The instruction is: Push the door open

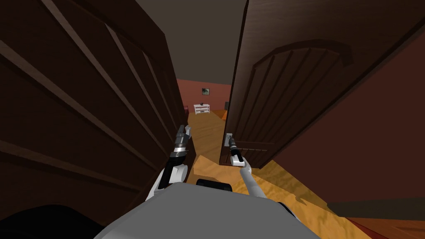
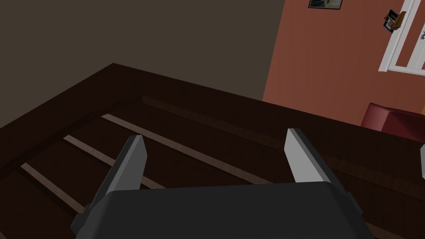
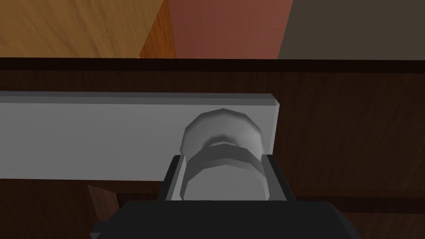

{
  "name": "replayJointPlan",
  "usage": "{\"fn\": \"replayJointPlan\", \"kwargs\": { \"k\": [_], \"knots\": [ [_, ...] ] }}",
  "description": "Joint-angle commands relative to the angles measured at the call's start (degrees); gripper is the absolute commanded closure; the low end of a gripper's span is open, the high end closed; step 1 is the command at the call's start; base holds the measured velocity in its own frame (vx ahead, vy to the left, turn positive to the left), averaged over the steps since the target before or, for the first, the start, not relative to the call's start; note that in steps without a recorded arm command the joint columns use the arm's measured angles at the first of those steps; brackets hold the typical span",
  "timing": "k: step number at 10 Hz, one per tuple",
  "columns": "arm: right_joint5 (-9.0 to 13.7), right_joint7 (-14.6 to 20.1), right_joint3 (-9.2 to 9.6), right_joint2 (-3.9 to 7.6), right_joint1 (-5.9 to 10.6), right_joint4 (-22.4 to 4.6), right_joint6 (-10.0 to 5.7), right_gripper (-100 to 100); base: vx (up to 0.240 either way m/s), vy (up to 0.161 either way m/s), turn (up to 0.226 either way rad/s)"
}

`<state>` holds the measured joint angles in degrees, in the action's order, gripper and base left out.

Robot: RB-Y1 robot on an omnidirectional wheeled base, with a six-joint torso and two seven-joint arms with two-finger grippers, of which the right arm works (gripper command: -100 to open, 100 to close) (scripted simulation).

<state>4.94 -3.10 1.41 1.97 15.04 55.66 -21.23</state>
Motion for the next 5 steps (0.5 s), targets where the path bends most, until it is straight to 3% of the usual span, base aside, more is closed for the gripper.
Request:
{"fn": "replayJointPlan", "kwargs": {
  "k": [1, 4, 5],
  "knots": [
    [0.0, 0.0, 0.03, -0.02, -0.15, -0.1, 0.08, 100, -0.026, -0.005, 0.003],
    [0.0, 0.0, 0.03, -0.02, -0.15, -0.1, 0.08, 100, -0.010, -0.001, -0.002],
    [0.1, -0.5, -0.76, 0.39, -0.15, -0.3, 0.15, 100, 0.105, -0.015, -0.059]
  ]
}}
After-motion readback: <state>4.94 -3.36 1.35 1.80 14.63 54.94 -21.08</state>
